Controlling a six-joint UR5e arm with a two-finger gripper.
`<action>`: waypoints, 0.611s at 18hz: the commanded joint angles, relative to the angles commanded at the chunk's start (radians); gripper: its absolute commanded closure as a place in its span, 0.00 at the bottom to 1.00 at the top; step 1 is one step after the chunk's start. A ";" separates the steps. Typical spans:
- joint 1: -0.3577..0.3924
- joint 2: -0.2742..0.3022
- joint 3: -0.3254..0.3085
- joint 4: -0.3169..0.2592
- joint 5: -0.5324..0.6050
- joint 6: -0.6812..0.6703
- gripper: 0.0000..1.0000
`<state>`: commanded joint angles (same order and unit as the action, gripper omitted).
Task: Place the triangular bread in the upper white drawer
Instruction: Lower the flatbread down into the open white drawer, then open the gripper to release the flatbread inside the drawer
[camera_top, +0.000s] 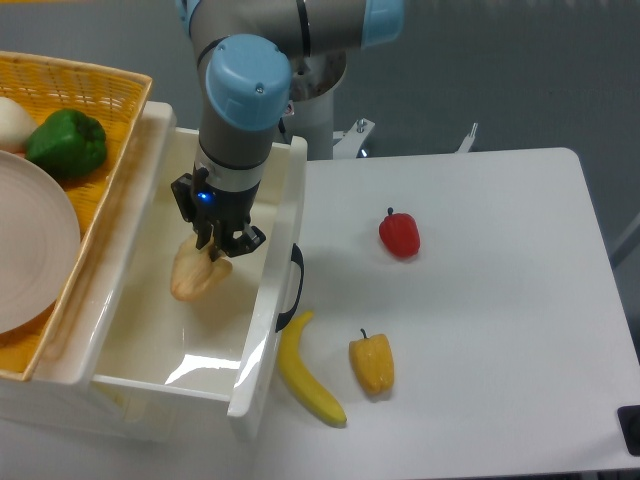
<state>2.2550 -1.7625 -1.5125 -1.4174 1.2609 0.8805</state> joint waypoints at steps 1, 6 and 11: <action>0.000 0.002 0.000 0.000 0.000 0.000 0.34; 0.002 0.002 0.002 -0.002 -0.003 -0.008 0.01; 0.020 0.012 0.029 -0.002 -0.054 -0.011 0.01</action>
<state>2.2748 -1.7503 -1.4834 -1.4189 1.2074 0.8698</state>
